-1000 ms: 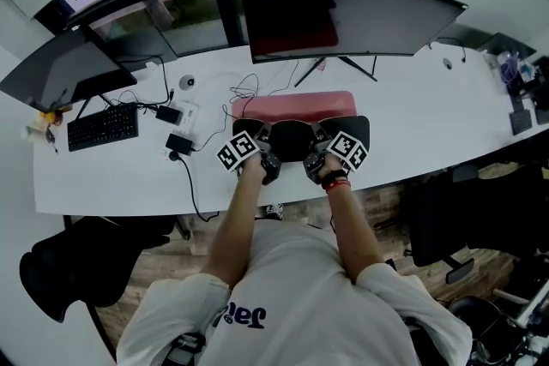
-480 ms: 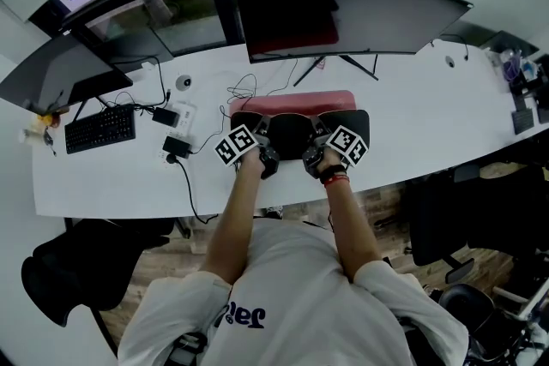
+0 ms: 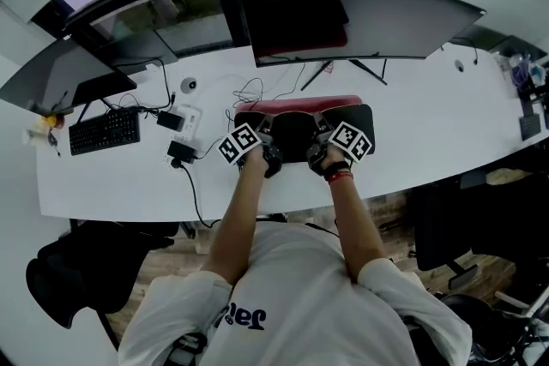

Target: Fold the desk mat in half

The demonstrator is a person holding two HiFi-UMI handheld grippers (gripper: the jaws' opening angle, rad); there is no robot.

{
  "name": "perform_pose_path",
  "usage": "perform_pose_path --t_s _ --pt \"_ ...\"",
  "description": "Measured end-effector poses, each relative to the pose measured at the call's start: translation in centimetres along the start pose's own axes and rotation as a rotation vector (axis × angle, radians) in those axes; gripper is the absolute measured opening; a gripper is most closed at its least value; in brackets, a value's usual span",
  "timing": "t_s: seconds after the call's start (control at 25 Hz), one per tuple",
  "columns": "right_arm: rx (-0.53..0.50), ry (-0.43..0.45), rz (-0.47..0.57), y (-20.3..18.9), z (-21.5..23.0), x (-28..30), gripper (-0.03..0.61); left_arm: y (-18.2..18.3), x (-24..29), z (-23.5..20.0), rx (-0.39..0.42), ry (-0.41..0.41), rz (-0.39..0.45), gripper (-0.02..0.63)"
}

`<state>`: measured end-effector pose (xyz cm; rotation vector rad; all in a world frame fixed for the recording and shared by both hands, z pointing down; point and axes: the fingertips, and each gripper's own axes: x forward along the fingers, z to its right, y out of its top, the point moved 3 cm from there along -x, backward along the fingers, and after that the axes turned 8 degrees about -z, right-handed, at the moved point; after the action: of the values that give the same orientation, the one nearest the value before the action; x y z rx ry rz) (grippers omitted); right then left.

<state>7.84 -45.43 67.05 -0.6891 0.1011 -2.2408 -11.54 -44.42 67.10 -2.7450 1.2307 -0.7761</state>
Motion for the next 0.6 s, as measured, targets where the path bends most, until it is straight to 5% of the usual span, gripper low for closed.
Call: perform_pose_path --t_s 0.6 --pt "-0.009 -0.028 -0.012 1.4 0.4 3.2 0.029 2.0 2.3 -1.1 0.000 0.025 0.000 0.029"
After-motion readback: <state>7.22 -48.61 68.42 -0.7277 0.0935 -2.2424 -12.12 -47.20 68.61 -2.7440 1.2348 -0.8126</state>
